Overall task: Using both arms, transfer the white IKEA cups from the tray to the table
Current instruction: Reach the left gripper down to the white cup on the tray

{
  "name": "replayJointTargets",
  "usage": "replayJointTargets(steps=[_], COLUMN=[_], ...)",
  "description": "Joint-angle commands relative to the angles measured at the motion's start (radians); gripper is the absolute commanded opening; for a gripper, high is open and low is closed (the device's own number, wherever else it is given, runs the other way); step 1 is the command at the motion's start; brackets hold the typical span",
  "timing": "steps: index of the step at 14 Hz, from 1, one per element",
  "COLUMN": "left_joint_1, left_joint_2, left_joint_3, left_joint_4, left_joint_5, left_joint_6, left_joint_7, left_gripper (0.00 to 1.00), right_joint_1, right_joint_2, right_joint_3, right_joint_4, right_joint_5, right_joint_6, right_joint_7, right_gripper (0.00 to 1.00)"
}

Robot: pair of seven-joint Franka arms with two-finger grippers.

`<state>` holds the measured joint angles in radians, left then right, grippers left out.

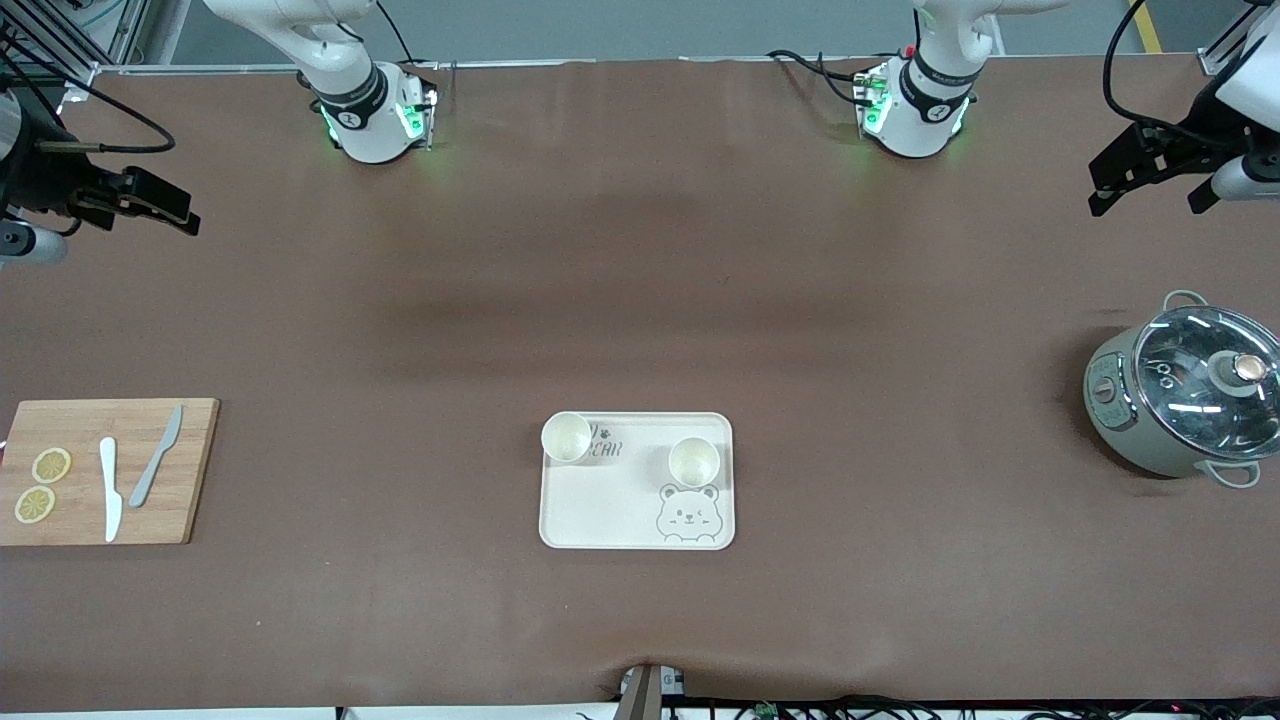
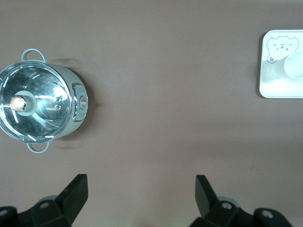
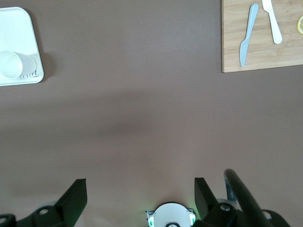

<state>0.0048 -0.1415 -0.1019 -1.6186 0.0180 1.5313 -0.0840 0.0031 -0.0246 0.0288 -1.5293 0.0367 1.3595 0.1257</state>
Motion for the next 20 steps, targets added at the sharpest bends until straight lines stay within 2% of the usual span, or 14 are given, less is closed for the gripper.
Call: replayJointTargets(steps=[1,5,7,10,12,15,17,20], left_joint_1=[0.001,-0.003,-0.008,-0.037,-0.081,-0.126,-0.192,-0.227], left_joint_2=[0.023,0.052,0.129,0.204,0.259,0.356,0.423,0.488], left_joint_3=[-0.002,-0.002,-0.005,-0.041,-0.074,-0.085,-0.085,-0.091], left_joint_4=[0.029,0.042,0.127,0.138,0.137,0.138,0.160,0.181], left_joint_5=[-0.027,-0.015,-0.013,-0.023,-0.010,-0.021,-0.012,-0.010], left_joint_6=[-0.019,-0.023,-0.023,-0.010,0.048,0.171,0.202,0.279], left_joint_7=[0.007,0.007,0.004,-0.005,-0.031,-0.150,-0.247,-0.318], left_gripper=[1.00,1.00,1.00,1.00,1.00,1.00,1.00,1.00], right_joint_1=[-0.006,-0.037,-0.038,-0.040,-0.040,-0.038,-0.040,-0.038], right_joint_2=[-0.020,-0.018,-0.018,-0.018,-0.018,-0.017,-0.015,-0.011], right_joint_3=[-0.006,-0.003,-0.003,-0.003,-0.003,-0.003,-0.001,-0.001], right_joint_4=[-0.011,-0.008,-0.008,-0.008,-0.008,-0.006,-0.008,-0.005], right_joint_5=[0.000,0.006,0.006,0.006,0.012,0.012,0.012,0.012], right_joint_6=[-0.022,-0.017,-0.019,-0.020,-0.017,-0.016,-0.016,-0.019], right_joint_7=[0.003,0.005,0.003,0.003,0.005,0.005,0.005,0.005], right_gripper=[1.00,1.00,1.00,1.00,1.00,1.00,1.00,1.00])
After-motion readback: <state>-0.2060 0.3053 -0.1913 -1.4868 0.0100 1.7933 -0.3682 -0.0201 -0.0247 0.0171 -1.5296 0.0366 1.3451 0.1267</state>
